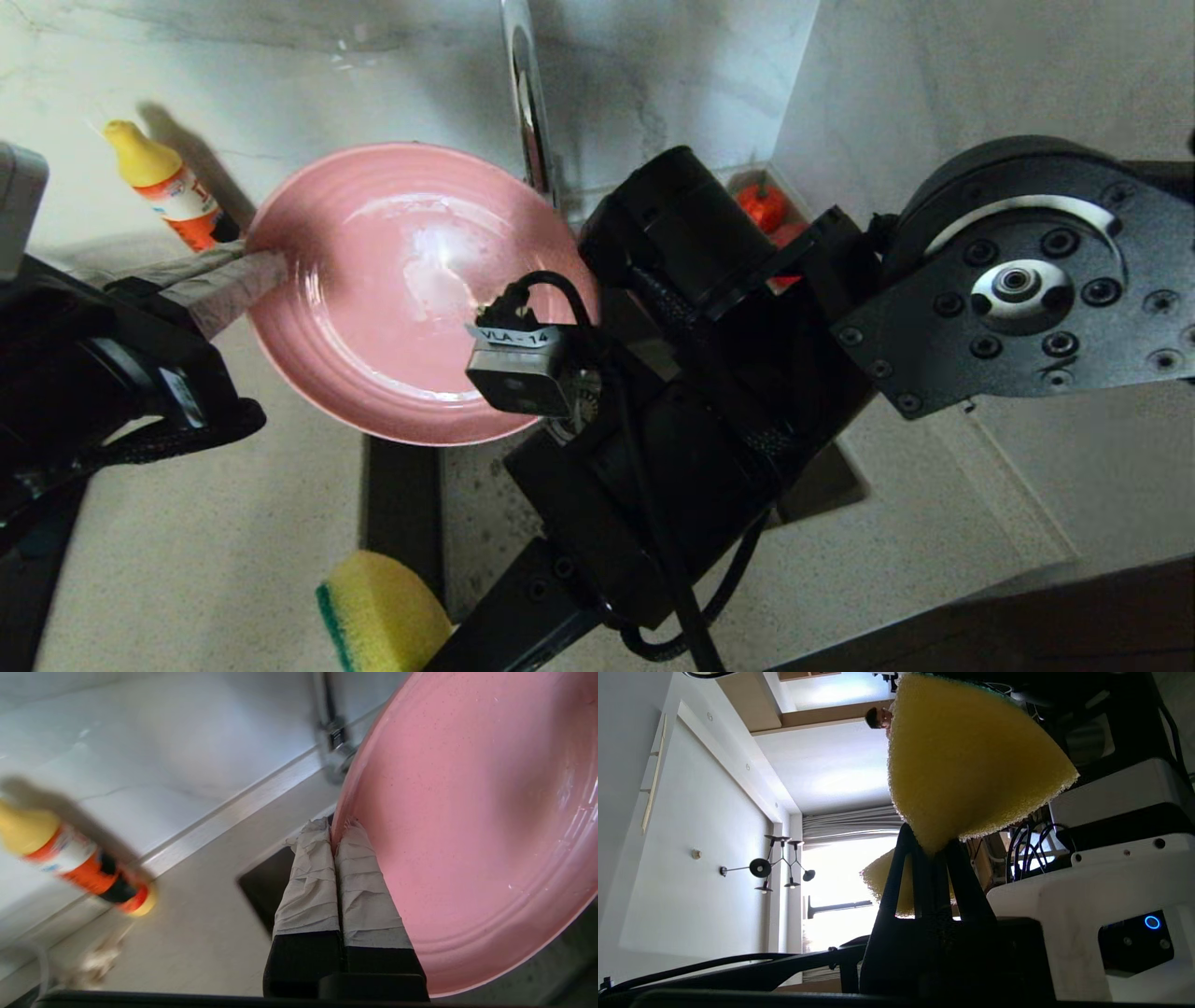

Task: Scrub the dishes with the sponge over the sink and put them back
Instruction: Wipe the plate

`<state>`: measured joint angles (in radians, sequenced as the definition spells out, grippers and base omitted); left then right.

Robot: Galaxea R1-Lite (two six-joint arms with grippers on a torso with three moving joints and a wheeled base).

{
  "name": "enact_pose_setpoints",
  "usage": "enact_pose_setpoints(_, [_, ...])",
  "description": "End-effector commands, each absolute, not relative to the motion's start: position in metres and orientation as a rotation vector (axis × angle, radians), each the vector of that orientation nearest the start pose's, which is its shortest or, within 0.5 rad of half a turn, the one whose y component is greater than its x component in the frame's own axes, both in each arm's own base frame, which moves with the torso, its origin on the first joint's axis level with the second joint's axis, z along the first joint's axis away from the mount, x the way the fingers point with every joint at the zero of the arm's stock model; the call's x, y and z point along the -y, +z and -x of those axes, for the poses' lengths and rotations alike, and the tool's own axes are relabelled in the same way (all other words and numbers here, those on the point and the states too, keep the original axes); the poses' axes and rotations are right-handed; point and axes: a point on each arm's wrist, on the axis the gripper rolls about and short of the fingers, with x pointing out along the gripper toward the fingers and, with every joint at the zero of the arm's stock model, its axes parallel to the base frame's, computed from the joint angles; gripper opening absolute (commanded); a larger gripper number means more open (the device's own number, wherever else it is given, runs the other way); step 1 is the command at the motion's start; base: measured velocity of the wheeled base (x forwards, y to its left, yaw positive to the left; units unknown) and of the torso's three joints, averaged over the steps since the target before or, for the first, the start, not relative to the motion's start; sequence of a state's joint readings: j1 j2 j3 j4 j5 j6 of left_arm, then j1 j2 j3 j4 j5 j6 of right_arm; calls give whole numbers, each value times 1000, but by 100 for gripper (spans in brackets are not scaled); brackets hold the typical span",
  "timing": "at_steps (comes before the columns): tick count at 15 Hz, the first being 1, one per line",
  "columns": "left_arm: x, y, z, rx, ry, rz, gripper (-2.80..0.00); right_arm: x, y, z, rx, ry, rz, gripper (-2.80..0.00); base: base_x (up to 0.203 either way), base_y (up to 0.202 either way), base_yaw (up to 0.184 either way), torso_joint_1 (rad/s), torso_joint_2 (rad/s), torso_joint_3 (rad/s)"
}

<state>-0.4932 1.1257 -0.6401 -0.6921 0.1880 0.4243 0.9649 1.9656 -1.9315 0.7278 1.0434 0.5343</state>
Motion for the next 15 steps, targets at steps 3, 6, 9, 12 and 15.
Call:
enact_pose_setpoints(3, [78, 275, -144, 253, -287, -352, -280, -317, 274, -196, -1366, 1629, -362, -280, 0, 0, 0, 0, 0, 0])
enact_pose_setpoints(6, [81, 276, -142, 260, -307, -348, -280, -324, 270, -202, -1339, 1638, -368, -280, 0, 0, 0, 0, 0, 0])
enact_pose_setpoints(9, [81, 276, -140, 263, -310, -347, -280, -328, 265, -209, -1321, 1624, -377, -280, 0, 0, 0, 0, 0, 0])
enact_pose_setpoints(12, [81, 276, -139, 267, -316, -346, -280, -328, 260, -216, -1316, 1572, -378, -280, 0, 0, 0, 0, 0, 0])
enact_pose_setpoints(15, [84, 276, -136, 269, -335, -346, -280, -328, 265, -219, -1310, 1516, -429, -280, 0, 0, 0, 0, 0, 0])
